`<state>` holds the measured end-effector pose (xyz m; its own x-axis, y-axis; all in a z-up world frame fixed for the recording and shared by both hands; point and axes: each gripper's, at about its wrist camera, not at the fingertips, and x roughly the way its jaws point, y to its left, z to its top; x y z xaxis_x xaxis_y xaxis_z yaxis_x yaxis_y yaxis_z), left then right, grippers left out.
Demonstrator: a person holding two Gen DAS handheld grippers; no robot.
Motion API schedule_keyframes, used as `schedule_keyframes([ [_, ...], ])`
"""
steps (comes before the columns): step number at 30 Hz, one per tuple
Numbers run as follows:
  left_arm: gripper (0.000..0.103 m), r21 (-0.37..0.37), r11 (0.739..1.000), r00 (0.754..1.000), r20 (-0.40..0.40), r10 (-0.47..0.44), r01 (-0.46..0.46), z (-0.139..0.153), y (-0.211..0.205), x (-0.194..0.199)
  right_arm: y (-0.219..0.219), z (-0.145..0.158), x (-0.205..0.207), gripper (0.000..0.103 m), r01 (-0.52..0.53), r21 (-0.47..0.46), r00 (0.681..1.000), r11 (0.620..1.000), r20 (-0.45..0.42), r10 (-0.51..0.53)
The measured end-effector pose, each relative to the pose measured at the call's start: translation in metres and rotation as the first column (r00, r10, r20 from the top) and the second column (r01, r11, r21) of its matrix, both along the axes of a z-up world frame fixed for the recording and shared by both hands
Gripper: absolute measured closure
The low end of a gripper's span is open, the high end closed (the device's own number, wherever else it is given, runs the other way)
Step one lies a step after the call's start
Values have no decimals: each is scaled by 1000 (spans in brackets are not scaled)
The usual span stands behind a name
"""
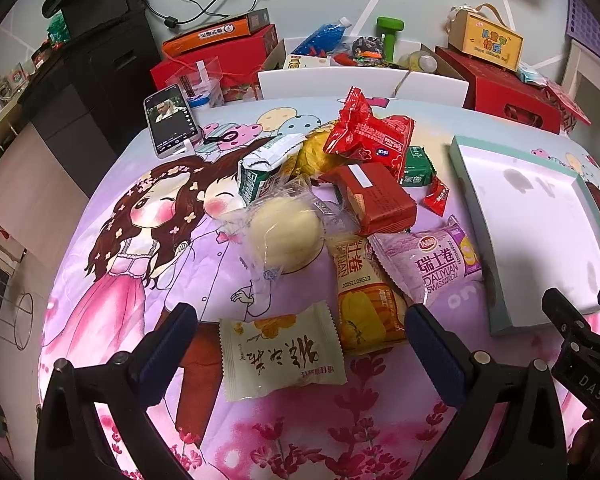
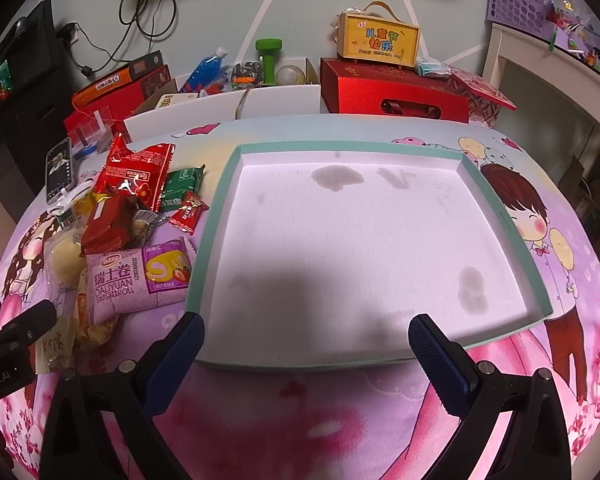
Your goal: Organize snacks
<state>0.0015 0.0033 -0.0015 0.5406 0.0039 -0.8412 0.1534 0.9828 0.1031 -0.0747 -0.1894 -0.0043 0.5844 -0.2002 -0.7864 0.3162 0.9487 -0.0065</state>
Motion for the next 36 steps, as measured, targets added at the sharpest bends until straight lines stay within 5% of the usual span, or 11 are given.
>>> schedule_keyframes([
  [36, 0, 6, 1000, 1000, -1, 1, -1, 1, -2, 0, 0, 0, 0, 0, 2, -2, 1000, 1000, -1, -2],
])
